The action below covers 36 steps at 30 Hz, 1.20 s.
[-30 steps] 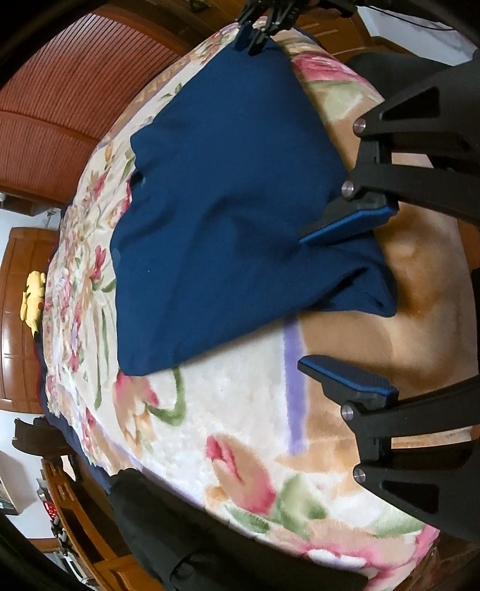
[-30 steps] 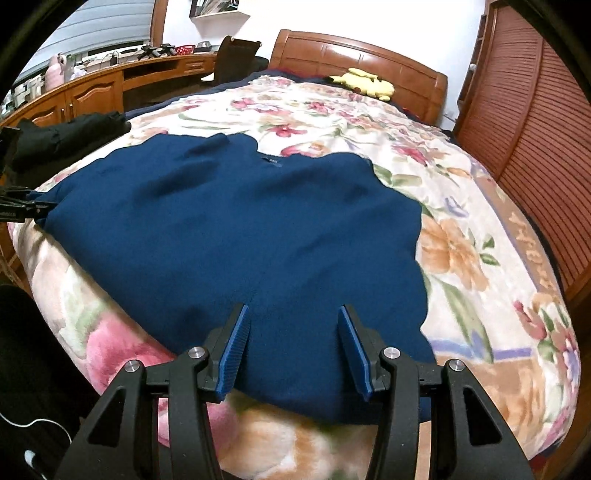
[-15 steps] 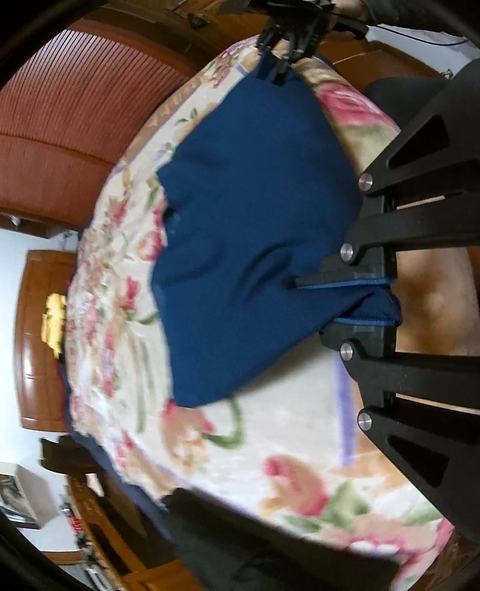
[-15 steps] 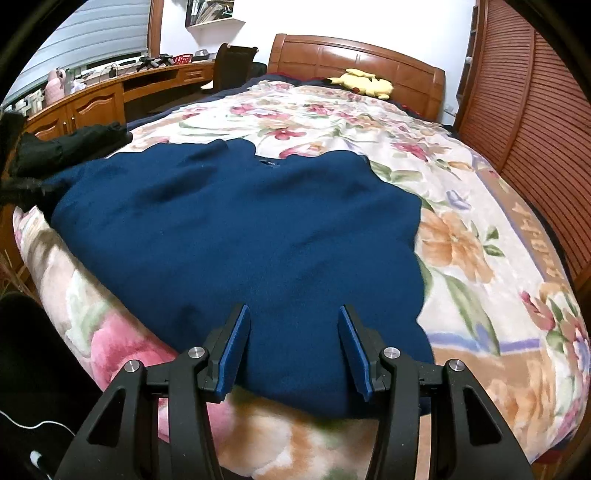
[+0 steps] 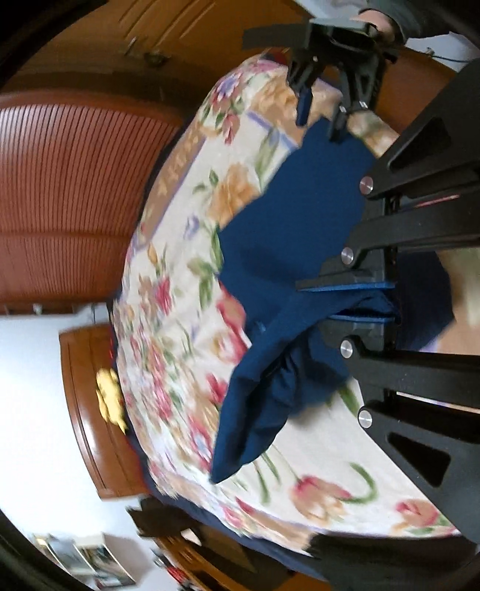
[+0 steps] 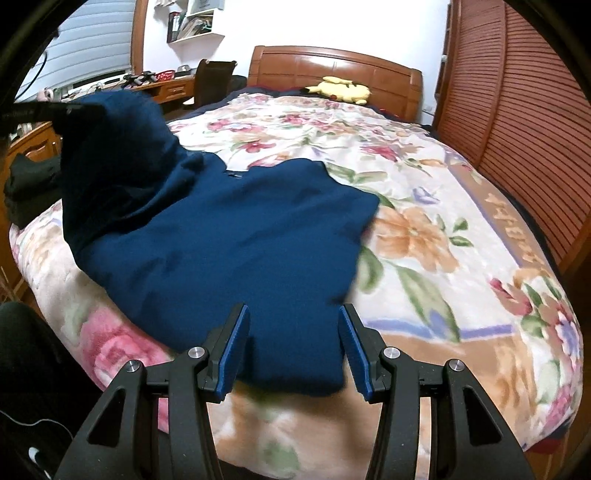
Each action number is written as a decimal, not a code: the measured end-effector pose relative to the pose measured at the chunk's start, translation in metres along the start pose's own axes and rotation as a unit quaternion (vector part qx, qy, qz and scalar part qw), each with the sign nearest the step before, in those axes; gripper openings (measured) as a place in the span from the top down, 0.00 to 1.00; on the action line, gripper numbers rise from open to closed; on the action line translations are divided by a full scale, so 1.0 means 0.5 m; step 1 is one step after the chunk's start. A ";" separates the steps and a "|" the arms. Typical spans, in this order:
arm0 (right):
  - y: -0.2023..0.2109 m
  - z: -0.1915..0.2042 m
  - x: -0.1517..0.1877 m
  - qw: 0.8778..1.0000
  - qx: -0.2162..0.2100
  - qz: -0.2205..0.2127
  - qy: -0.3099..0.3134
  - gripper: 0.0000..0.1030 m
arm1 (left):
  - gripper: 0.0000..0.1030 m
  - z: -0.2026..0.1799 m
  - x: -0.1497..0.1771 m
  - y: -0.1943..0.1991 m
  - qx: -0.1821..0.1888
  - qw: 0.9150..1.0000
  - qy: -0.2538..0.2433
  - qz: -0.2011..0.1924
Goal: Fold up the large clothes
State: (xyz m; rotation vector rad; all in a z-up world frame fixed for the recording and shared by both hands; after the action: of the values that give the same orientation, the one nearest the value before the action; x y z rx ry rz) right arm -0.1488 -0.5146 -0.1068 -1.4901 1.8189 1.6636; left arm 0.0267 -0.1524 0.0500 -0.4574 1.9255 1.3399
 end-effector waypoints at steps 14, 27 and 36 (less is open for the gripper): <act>0.042 -0.028 0.022 0.999 0.028 -0.017 0.006 0.50 | 0.74 -0.181 0.047 -0.002 0.046 0.997 -0.061 0.008; 0.037 -0.008 -0.064 0.998 0.000 -0.054 -0.024 0.50 | 0.38 -0.044 0.065 0.061 0.017 0.999 -0.041 -0.020; 0.016 0.038 -0.138 0.996 -0.035 -0.073 -0.031 0.50 | 0.35 0.087 0.096 0.066 -0.008 0.999 0.020 -0.036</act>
State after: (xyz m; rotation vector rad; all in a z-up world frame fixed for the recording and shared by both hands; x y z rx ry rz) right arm -0.1327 -0.4657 -0.0564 -1.5417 1.5938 1.6985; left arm -0.0111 -0.0939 0.0280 -0.5595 1.9142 1.3098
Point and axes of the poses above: each gripper's, at about its wrist camera, not at the fingertips, and y roughly against the way its jaws point, z to its left, x to its underside, the point moved 10 cm from there along -y, roughly the way its jaws point, and after that the axes turned 15 degrees about y, right-handed, at the moved point
